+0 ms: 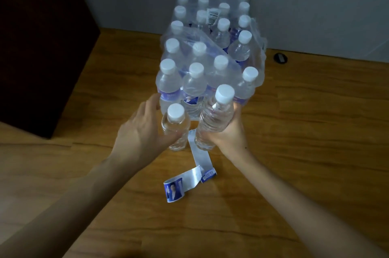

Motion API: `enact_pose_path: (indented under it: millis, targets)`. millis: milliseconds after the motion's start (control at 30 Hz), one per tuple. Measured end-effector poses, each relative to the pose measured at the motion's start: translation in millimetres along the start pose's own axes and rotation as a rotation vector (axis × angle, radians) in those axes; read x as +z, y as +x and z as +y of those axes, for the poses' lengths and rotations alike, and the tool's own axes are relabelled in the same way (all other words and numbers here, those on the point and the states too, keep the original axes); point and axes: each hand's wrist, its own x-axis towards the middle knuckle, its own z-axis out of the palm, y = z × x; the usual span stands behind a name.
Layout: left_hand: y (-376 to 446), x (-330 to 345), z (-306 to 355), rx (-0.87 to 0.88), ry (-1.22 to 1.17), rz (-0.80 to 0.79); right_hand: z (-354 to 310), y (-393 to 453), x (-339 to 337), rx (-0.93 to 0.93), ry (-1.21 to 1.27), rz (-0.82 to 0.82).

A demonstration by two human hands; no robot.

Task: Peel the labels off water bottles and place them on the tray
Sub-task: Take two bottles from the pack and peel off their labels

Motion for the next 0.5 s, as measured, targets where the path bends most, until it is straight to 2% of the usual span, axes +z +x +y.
enact_pose_path:
  millis: [133,200,400,500]
  targets:
    - [10.2,15.8,2.4,0.057,-0.304,-0.121,20.7,4.5,19.3,0.004,-0.024,-0.054]
    - [14.2,20.7,3.6,0.069,-0.38,-0.149,28.6,2.6,23.8,0.01,0.008,-0.057]
    - [13.2,27.4,1.9,0.049,-0.376,-0.118,22.0,-1.0,18.9,0.009,0.022,-0.066]
    - [11.8,27.6,0.7,0.08,-0.302,-0.072,7.7,-3.5,9.3,-0.082,-0.049,-0.112]
